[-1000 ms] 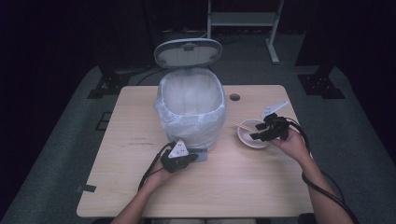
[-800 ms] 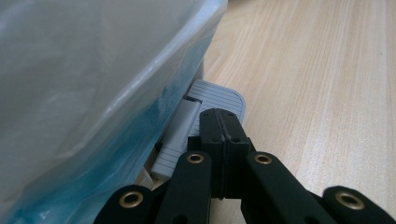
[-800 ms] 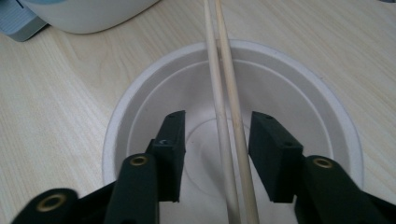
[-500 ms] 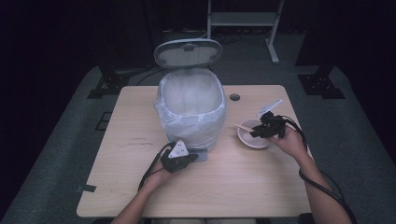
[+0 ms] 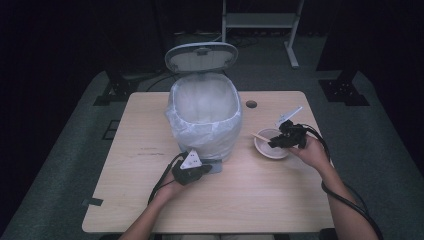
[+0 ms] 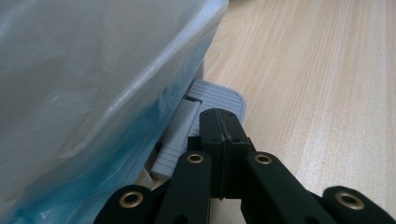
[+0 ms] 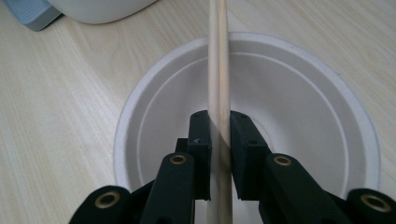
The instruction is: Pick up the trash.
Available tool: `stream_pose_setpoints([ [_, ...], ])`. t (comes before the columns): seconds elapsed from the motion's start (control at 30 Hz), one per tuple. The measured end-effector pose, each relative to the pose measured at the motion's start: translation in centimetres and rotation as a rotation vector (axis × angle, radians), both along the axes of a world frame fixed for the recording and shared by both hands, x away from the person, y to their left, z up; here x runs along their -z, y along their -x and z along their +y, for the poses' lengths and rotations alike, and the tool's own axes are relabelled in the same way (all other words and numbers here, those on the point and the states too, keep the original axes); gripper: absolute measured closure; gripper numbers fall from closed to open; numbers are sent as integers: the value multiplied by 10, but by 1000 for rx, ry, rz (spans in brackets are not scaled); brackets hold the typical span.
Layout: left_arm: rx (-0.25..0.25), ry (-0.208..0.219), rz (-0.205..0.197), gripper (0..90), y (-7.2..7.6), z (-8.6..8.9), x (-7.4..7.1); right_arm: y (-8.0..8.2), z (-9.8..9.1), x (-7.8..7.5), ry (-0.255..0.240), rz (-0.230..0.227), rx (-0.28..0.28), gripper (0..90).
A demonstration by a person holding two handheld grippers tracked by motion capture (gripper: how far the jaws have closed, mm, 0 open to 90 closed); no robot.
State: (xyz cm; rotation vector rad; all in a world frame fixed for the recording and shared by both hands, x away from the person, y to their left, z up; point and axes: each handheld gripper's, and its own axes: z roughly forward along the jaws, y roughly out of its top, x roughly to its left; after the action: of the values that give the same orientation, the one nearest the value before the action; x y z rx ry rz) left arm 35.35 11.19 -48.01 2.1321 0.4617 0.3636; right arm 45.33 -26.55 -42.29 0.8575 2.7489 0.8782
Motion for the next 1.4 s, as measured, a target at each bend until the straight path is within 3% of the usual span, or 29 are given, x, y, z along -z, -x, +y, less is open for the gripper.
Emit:
stream_pose_setpoints([
  [0.23, -1, -2, 1, 900, 0, 0, 0, 5, -6, -11, -14, -10, -3, 788],
  [0.43, -1, -2, 1, 900, 0, 0, 0, 10, -13, -29, -31, -20, -6, 788],
  [0.83, -4, 5, 4, 900, 0, 0, 0, 26, -23, -82, -89, -66, -30, 789],
  [1.03, 1, -3, 2, 900, 0, 0, 0, 33, -27, -117, -147, -89, -45, 789],
  [1.4, 4, -2, 5, 900, -1, 1, 0, 43, -19, -162, -150, -112, -91, 789],
])
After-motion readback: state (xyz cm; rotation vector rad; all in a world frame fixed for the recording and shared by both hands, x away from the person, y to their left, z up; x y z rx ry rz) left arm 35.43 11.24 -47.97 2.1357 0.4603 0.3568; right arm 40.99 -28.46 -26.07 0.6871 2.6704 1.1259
